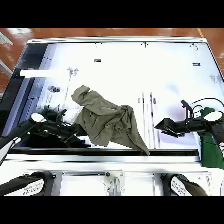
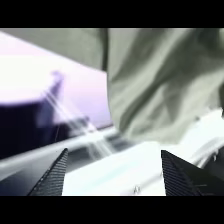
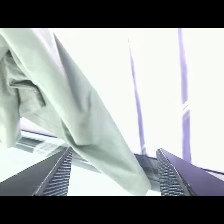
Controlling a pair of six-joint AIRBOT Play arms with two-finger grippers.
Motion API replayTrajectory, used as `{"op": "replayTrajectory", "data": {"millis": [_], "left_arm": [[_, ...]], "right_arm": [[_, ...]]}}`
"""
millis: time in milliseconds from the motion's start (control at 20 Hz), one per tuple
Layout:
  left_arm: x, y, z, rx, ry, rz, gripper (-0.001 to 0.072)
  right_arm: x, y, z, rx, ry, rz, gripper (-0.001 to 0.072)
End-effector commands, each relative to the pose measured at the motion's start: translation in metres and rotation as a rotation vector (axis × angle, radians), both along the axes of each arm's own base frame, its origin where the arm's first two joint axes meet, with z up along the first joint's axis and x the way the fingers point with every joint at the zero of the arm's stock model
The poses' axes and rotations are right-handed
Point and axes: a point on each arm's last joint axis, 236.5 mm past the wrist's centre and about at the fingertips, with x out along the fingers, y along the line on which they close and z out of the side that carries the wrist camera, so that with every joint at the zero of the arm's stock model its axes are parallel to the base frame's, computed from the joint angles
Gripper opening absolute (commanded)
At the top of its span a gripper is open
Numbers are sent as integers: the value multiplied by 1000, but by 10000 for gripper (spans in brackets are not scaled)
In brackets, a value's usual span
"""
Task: Fold the shirts.
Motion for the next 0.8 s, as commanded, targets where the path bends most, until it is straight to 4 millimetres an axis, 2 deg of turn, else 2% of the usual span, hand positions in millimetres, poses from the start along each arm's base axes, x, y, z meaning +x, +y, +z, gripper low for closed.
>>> {"op": "replayTrajectory", "data": {"millis": [0,100,250,350,400,450,500,600,750], "left_arm": [[1,-29,-21,-24,-4,49,703],[2,-43,-27,-53,12,66,703],[11,-62,-25,-121,-2,107,677],[15,-71,-24,-140,-8,130,415],[13,-75,-23,-147,-8,126,223],[12,-76,-20,-158,-25,101,84],[11,-79,-15,-175,-50,66,41],[13,-80,-2,-215,-88,29,40],[32,-71,23,-242,-170,52,39]], "right_arm": [[4,0,0,7,-7,-23,629],[3,1,0,10,-5,-22,629],[2,1,0,12,0,-20,629],[1,1,0,14,8,-28,629],[1,1,0,13,13,-30,630],[-2,3,-2,6,20,-18,630],[-7,7,-7,-14,32,13,630],[-25,24,-20,-52,64,122,630],[-45,53,-42,-76,108,258,631]]}}
